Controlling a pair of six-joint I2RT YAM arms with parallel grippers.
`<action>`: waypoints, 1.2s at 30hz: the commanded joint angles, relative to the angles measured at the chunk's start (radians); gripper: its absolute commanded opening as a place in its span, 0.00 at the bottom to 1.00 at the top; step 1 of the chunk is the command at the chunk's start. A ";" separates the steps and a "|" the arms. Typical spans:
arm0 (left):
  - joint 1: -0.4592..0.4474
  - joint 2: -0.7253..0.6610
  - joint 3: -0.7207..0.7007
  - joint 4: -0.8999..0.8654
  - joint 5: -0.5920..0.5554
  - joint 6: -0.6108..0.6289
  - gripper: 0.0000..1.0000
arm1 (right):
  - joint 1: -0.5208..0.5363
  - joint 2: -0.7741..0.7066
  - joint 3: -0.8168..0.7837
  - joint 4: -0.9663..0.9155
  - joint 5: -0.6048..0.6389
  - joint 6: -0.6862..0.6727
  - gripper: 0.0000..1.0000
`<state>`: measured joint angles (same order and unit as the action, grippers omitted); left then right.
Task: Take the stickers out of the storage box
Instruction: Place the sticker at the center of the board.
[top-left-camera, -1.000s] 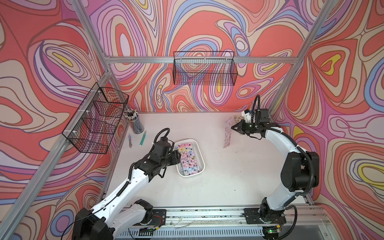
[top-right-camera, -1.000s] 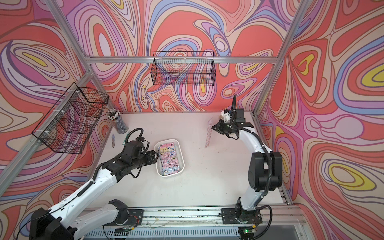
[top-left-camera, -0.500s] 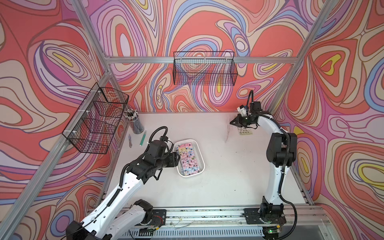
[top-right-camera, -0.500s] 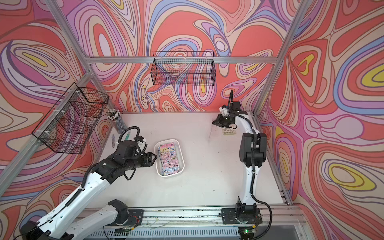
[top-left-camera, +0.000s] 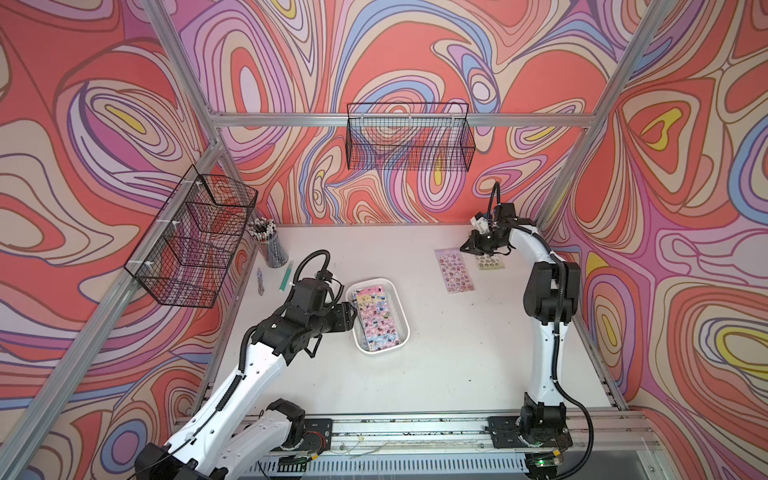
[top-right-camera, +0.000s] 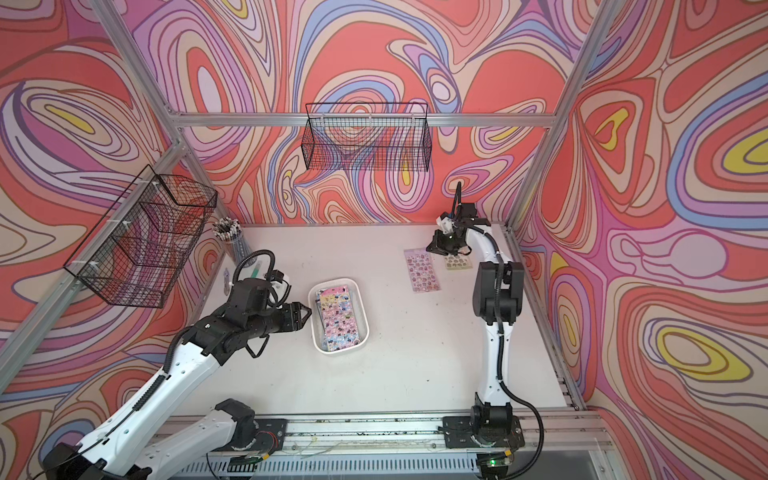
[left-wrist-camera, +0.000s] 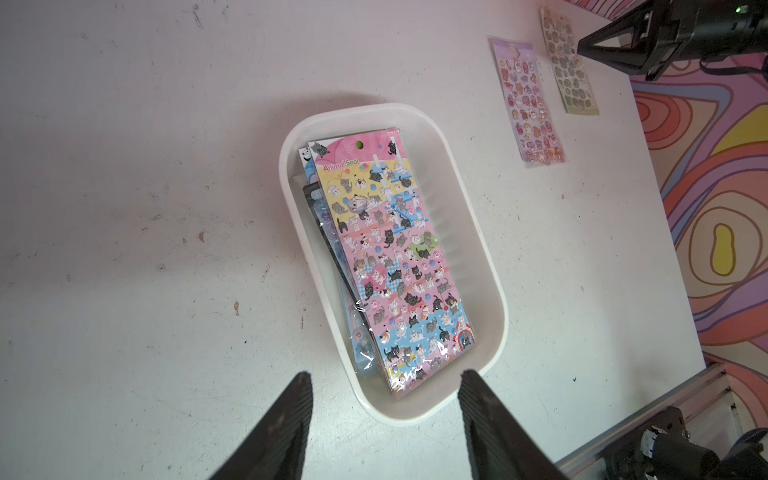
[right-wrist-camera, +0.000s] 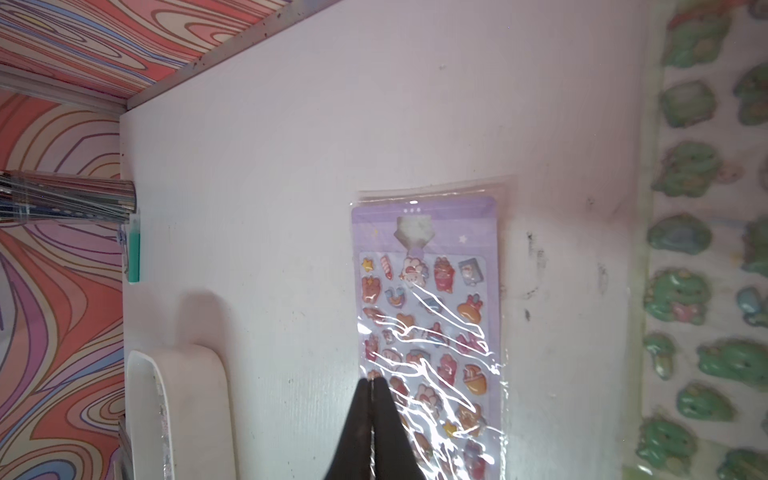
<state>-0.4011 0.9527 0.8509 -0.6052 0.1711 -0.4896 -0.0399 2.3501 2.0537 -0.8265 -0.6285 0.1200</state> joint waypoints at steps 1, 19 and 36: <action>0.015 0.004 -0.006 0.000 0.028 0.008 0.59 | 0.004 -0.062 -0.108 0.104 0.056 0.038 0.07; 0.030 -0.038 -0.019 -0.007 0.036 0.003 0.59 | 0.307 -0.431 -0.615 0.276 0.720 0.231 0.56; 0.030 -0.073 -0.031 -0.010 0.039 -0.001 0.59 | 0.341 -0.288 -0.604 0.379 0.785 0.392 0.54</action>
<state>-0.3779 0.8841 0.8234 -0.6022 0.2092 -0.4911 0.2977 2.0277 1.4242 -0.4637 0.1356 0.4721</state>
